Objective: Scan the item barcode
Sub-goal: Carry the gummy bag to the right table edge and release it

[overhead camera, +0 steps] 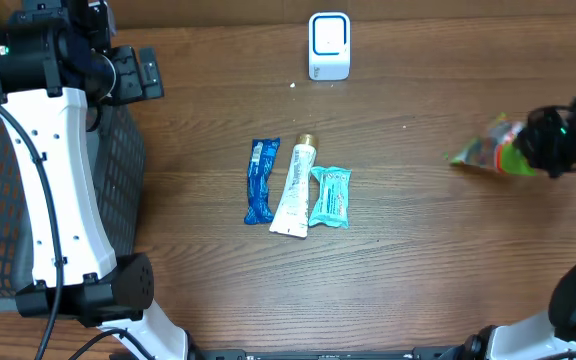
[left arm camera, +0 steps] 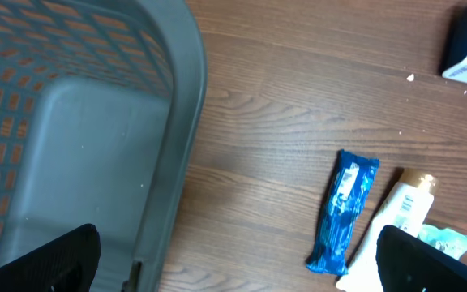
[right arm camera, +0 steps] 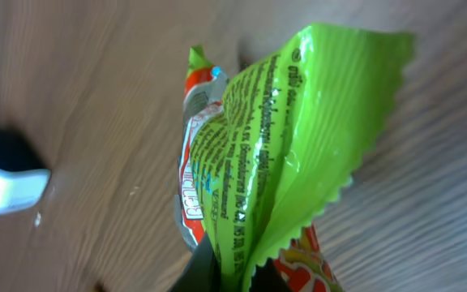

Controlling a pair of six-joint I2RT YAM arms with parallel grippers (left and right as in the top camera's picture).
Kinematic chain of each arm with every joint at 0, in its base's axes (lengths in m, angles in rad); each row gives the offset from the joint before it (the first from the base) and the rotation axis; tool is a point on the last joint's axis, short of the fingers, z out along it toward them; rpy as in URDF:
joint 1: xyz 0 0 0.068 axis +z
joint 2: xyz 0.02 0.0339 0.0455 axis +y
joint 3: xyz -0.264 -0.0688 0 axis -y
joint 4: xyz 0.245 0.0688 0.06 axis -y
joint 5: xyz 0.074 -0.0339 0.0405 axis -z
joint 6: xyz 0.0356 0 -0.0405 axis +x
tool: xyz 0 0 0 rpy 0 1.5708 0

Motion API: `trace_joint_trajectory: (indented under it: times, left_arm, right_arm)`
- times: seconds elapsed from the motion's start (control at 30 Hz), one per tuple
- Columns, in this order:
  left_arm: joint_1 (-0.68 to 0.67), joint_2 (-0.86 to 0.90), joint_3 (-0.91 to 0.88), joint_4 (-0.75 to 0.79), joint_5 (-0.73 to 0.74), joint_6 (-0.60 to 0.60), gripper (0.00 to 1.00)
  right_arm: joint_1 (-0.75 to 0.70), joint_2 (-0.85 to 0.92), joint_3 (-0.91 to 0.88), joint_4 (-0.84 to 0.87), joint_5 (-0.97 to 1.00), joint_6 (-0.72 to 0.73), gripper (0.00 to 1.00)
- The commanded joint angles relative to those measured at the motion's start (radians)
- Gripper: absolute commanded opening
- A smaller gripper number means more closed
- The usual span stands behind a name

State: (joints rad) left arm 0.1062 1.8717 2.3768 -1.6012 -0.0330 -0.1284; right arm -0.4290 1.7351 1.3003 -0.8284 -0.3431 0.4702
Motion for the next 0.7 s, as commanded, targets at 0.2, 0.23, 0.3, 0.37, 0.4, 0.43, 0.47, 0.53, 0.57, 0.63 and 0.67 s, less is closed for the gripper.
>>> trace_joint_trajectory:
  times: [0.2,0.23,0.3,0.37,0.4,0.43,0.47,0.53,0.57,0.63,0.67]
  left_arm:
    - [-0.005,-0.030,0.018,0.002,0.008,-0.009,1.00]
    - [-0.005,-0.030,0.018,0.002,0.008,-0.009,1.00]
    - [-0.005,-0.030,0.018,0.002,0.008,-0.009,1.00]
    - [-0.005,-0.030,0.018,0.002,0.008,-0.009,1.00]
    - [-0.005,-0.030,0.018,0.002,0.008,-0.009,1.00]
    - [-0.005,-0.030,0.018,0.002,0.008,-0.009,1.00]
    - [-0.005,-0.030,0.018,0.002,0.008,-0.009,1.00]
    - [-0.005,-0.030,0.018,0.002,0.008,-0.009,1.00]
    - [-0.005,-0.030,0.018,0.002,0.008,-0.009,1.00]
    - [-0.005,-0.030,0.018,0.002,0.008,-0.009,1.00]
    - [-0.005,-0.030,0.018,0.002,0.008,-0.009,1.00]
  right_arm:
    - [-0.077,-0.018,-0.101,0.084,-0.076,-0.052,0.83]
    - [-0.077,-0.018,-0.087,0.063,-0.087,-0.052,0.87]
    - [-0.076,-0.019,-0.032,-0.008,-0.090,-0.058,0.88]
    - [-0.070,-0.023,0.042,-0.089,-0.107,-0.102,0.88]
    - [-0.060,-0.034,0.128,-0.178,-0.108,-0.132,0.89]
    - [-0.055,-0.038,0.150,-0.200,-0.107,-0.136,0.89]
    - [-0.042,-0.047,0.198,-0.242,-0.108,-0.141,0.90]
    - [-0.003,-0.062,0.279,-0.295,-0.107,-0.142,0.94]
    - [0.009,-0.064,0.293,-0.300,-0.107,-0.142,0.94]
    - [0.040,-0.065,0.305,-0.300,-0.108,-0.127,0.97]
    - [0.065,-0.061,0.303,-0.304,-0.108,-0.114,0.97]
